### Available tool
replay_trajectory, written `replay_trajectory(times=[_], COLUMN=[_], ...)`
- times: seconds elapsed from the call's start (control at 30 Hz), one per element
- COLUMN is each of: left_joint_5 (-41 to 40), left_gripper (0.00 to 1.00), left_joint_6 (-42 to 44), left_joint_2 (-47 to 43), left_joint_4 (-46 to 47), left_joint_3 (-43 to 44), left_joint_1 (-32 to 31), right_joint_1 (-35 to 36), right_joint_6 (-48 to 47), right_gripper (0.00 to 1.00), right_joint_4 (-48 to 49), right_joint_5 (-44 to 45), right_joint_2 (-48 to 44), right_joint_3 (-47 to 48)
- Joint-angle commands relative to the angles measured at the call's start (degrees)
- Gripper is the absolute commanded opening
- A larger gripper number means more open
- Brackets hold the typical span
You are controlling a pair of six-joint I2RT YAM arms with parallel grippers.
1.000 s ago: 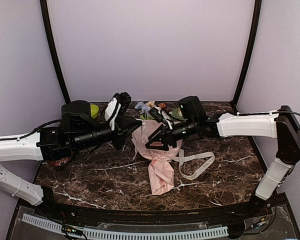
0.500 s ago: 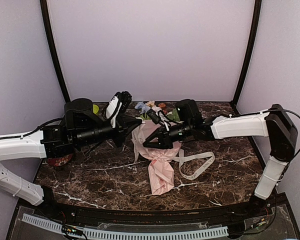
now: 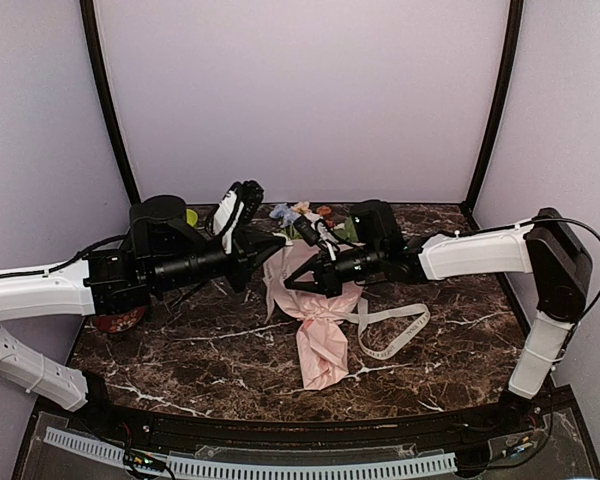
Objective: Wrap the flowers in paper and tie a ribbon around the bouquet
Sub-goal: Pass from the left arm to the right
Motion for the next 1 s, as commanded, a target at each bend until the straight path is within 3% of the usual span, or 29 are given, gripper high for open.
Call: replay_trajectory(times=[0.0,0.27,0.33,0.5,0.63,0.77,0.87,0.97], left_joint_5=[-0.8,-6.2,-5.2,-5.5,-8.7,2.5,11.5,16.8], left_gripper=[0.00,0.00,0.11,0.57,0.60,0.60,0.64,0.78], left_joint_6=[-2.2,-10.7,-11.3,-11.8,-8.1,0.5,5.8,8.8], left_joint_2=[-0.4,3.0,4.4,5.1,1.0,-3.8,-2.5,2.1], left_joint_4=[1.1,-6.0,-6.7,-9.1,-5.1,3.0,9.0,14.0], left_joint_3=[0.2,-3.0,-4.8,-10.0,-16.0,-21.0,-22.0,-20.8], left_joint_1=[1.4,8.8,9.3,9.3,9.3,9.3,9.0,9.0], right_joint_1=[0.2,0.3,0.3,0.3,0.3,0.3,0.3,0.3], right_joint_6=[-1.6,-3.6,-4.2,-8.3,-9.6,-8.8,-8.0,-7.1], right_gripper=[0.00,0.00,0.00,0.00,0.00,0.00,0.00,0.00], right_joint_4=[1.1,-2.2,-3.4,-11.3,-12.4,-11.6,-10.8,-10.0], right_joint_5=[-0.6,-4.9,-6.5,-6.9,-7.2,-6.9,-6.4,-5.7], right_joint_2=[-1.0,-5.9,-6.6,-7.6,-8.3,-8.2,-7.9,-7.9], right_joint_3=[-0.5,-4.0,-4.7,-3.9,-3.9,-3.6,-3.5,-3.5])
